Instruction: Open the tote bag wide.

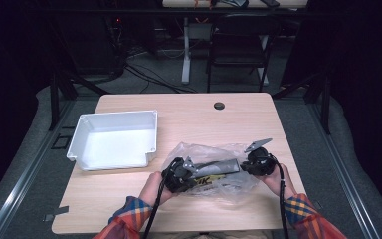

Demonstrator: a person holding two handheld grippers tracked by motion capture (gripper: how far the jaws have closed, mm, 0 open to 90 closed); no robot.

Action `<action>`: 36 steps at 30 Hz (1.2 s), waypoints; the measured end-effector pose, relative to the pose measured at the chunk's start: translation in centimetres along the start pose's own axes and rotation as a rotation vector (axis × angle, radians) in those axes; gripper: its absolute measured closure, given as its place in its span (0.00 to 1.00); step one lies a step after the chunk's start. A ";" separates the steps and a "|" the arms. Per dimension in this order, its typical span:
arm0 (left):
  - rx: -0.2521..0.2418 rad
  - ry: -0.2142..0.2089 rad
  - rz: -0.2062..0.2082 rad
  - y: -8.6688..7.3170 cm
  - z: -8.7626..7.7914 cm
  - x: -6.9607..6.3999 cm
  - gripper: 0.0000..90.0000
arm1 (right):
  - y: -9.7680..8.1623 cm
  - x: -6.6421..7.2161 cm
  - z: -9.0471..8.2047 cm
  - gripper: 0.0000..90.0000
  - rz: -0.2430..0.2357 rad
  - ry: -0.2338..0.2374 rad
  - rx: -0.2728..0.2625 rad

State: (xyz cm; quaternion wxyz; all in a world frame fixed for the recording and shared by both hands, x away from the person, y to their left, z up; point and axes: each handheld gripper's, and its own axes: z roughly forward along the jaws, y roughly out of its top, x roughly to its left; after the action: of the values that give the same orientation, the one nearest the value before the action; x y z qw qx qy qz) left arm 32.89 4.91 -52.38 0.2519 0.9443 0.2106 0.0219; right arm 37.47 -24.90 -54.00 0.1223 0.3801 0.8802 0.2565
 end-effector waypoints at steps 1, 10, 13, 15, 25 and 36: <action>0.009 0.001 -0.007 -0.3 0.1 0.1 1.00 | 0.0 0.0 0.0 0.91 -0.007 -0.007 0.007; 0.090 0.024 -0.080 -2.1 1.3 1.9 1.00 | 0.0 0.4 0.8 0.92 -0.035 -0.066 0.031; 0.108 0.033 -0.097 -2.4 1.7 2.3 1.00 | -0.1 0.4 1.0 0.92 -0.057 -0.087 0.057; 0.108 0.037 -0.098 -2.4 1.7 2.3 1.00 | -0.1 0.6 1.2 0.92 -0.060 -0.097 0.059; 0.013 0.086 -0.102 -1.3 -2.4 1.0 0.65 | 0.1 0.2 -1.1 0.80 -0.020 0.005 -0.018; -0.073 0.269 -0.220 -0.3 -3.8 3.0 0.54 | 0.4 0.3 -1.7 0.59 -0.003 0.027 -0.046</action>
State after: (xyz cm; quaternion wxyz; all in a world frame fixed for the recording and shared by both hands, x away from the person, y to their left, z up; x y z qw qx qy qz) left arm 34.92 8.17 -49.43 0.2563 0.8943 0.3437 0.1278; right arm 36.75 -25.07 -52.36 0.1197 0.3723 0.8762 0.2817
